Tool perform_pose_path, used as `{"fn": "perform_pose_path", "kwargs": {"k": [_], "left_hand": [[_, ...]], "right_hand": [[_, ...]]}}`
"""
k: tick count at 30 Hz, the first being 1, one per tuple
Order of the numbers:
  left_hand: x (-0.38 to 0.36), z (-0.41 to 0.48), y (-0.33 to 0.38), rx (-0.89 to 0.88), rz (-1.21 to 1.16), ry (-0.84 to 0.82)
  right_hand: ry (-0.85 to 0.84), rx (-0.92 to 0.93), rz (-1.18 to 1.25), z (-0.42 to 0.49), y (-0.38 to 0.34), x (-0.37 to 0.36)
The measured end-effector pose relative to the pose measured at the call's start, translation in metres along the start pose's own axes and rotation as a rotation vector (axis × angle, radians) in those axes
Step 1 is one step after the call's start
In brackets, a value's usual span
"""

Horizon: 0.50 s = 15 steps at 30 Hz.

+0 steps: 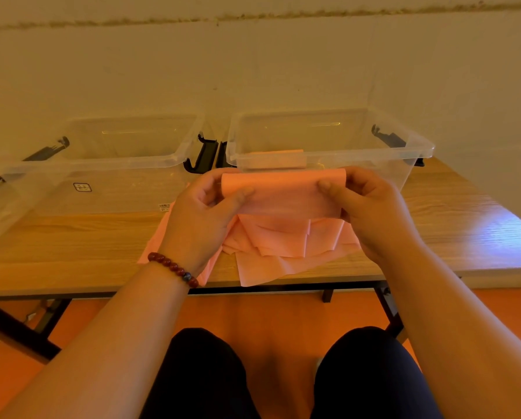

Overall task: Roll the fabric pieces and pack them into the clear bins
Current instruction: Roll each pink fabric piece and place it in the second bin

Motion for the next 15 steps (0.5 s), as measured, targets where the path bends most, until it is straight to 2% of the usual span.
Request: {"fn": "perform_pose_path", "kwargs": {"k": [6,12,15], "left_hand": [[-0.0022,0.0006,0.0,-0.008,-0.02,-0.035],[-0.0001,-0.0008,-0.0033,0.031,-0.089,0.022],[0.0016,-0.0014,-0.0049,0.034,-0.056,0.052]], "right_hand": [[-0.015,-0.062,0.092,0.0033,0.0039,-0.0003],[-0.03,-0.064,0.118,0.0045,0.006,-0.002],[-0.089,-0.022,0.148,0.004,0.0033,-0.0044]]}}
Point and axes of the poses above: each hand's wrist, its own z-axis towards the middle knuckle, its own x-axis out of the back of the hand, y = z × x, the point moved 6 cm from there along z, towards the middle knuckle, and after that the axes turned 6 degrees about -x, right-handed, at the moved point
